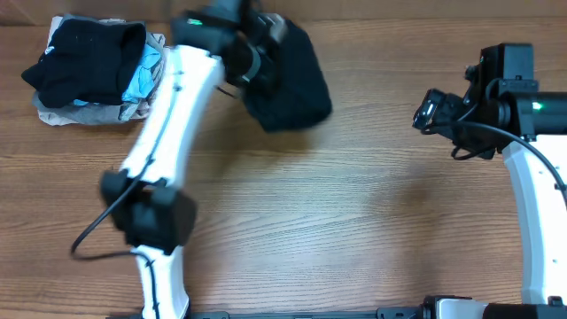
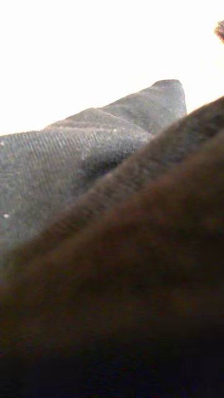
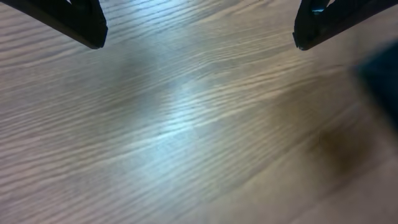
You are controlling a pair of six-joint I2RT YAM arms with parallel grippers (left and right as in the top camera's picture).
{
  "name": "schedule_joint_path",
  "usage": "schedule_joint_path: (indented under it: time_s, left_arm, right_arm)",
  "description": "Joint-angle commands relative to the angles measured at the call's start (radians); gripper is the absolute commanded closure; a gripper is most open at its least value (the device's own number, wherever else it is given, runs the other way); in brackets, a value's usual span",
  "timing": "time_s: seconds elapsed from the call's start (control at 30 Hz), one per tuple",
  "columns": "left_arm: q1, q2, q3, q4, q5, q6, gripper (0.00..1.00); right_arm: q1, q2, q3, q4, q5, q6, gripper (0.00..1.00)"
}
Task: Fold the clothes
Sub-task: 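Carry the shirt with the left gripper to the top-left clothes stack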
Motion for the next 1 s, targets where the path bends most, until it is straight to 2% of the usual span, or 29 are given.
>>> schedule_joint_path:
  time_s: [0.0,0.23,0.4,0.6,0.77,0.97]
  left_arm:
    - [0.172,-0.113,0.028,0.051,-0.018,-0.135,0.96]
    - [0.481,-0.125,0.027,0.171,-0.017,-0.315,0.96]
    - [0.592,-0.11,0.024,0.303,-0.03,-0.42,0.96]
    - [0.623,-0.035,0.024,0.407,-0.134,-0.524,0.96]
    - [0.623,0.062,0.024,0.426,-0.161,-0.625,0.96]
    - [0.624,0.175,0.024,0.422,-0.204,-0.641,0.96]
  right_arm:
    - [-0.002,0.001,-0.047,0.013,-0.008,0.001,0.0]
    - [-0.002,0.001,-0.1,0.063,-0.13,-0.052,0.0]
    - [-0.002,0.001,-0.105,0.084,-0.162,-0.052,0.0]
    - [-0.002,0.001,-0.105,0.078,-0.162,-0.052,0.0]
    - [-0.002,0.001,-0.105,0.069,-0.162,-0.052,0.0]
    - [-0.002,0.001,-0.106,0.06,-0.161,-0.052,0.0]
